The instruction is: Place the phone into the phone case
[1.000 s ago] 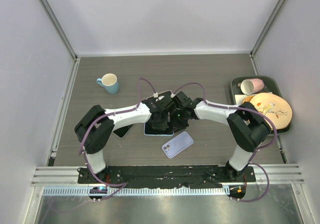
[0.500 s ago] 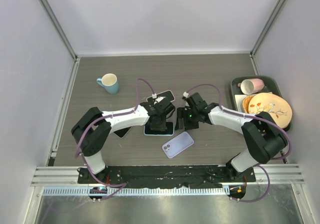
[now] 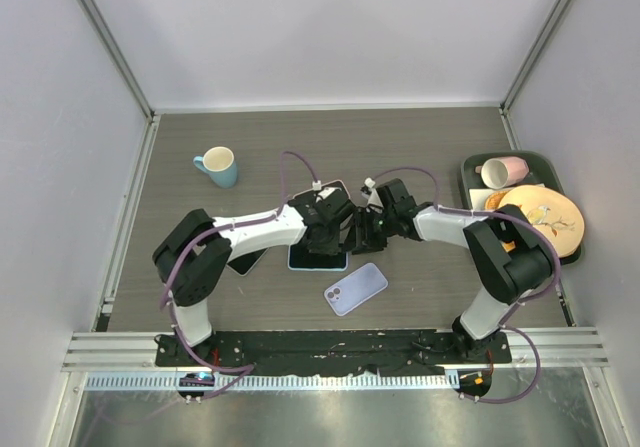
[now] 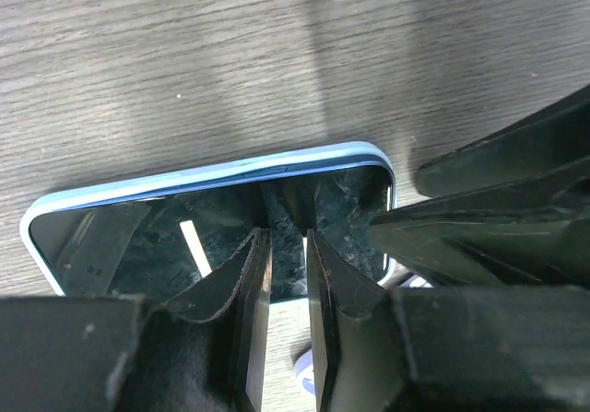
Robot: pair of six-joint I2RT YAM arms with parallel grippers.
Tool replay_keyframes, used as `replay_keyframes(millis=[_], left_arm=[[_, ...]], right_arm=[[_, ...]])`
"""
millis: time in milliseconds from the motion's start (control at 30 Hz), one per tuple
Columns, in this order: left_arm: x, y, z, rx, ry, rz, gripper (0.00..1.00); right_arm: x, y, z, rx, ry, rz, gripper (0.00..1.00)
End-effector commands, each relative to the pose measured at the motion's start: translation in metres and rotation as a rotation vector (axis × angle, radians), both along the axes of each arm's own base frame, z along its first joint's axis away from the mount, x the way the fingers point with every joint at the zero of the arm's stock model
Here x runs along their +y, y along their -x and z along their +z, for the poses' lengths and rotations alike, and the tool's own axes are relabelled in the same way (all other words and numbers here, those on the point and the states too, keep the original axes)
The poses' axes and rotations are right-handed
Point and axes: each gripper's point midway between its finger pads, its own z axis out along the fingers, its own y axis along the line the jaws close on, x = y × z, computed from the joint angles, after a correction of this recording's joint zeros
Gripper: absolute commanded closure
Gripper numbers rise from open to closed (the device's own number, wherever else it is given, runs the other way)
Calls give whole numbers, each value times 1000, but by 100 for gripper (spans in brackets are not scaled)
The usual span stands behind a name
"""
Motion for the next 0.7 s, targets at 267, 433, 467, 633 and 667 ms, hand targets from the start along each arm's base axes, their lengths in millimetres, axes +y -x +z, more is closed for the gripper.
replay_keyframes(millis=[267,433,467,633,667], left_arm=[[-2,-10,-13,8,-62,-11,74],[-5,-2,-27,84,-50,-17,76],[-2,0,-32,102,-73,-16,76],[-1,8,-45,168,-82,-29,76],[-1,8,-46,174,-84,-28,76]], right_arm=[[-18,-7,-48,54,163,-29,71],[-32,-1,-65,92,249,-30,79],[-34,1,-70,105,265,-28,81],[-41,6,-84,133,343,-21,88],[-41,5,-86,129,359,-23,88]])
